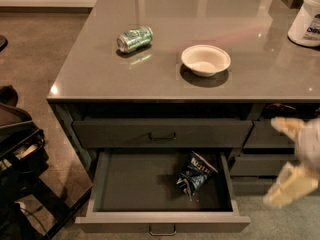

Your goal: Pick blue chip bag from middle drawer and place on counter

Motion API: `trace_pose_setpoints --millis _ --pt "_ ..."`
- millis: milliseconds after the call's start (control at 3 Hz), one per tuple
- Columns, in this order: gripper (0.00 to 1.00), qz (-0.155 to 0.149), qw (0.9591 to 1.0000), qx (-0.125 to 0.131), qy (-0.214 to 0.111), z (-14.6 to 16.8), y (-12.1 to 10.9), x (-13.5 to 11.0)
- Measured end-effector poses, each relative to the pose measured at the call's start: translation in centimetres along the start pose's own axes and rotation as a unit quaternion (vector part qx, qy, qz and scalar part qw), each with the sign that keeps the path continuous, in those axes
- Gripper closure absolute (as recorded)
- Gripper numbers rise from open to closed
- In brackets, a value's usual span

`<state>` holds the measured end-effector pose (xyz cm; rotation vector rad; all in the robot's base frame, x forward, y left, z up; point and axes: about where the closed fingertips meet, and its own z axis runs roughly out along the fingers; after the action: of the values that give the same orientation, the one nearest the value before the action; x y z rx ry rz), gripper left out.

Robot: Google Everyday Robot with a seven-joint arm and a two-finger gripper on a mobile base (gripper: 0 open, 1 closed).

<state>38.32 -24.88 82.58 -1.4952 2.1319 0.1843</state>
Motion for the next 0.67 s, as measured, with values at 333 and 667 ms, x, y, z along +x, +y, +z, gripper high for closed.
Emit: trace_pose_setpoints --millis 333,667 --pt "0.0 0.051 0.9983 -0.005 -0.027 4.65 2.09 5.17" --pt "0.0 0.051 0.9984 -0.003 -0.024 4.64 2.02 5.18"
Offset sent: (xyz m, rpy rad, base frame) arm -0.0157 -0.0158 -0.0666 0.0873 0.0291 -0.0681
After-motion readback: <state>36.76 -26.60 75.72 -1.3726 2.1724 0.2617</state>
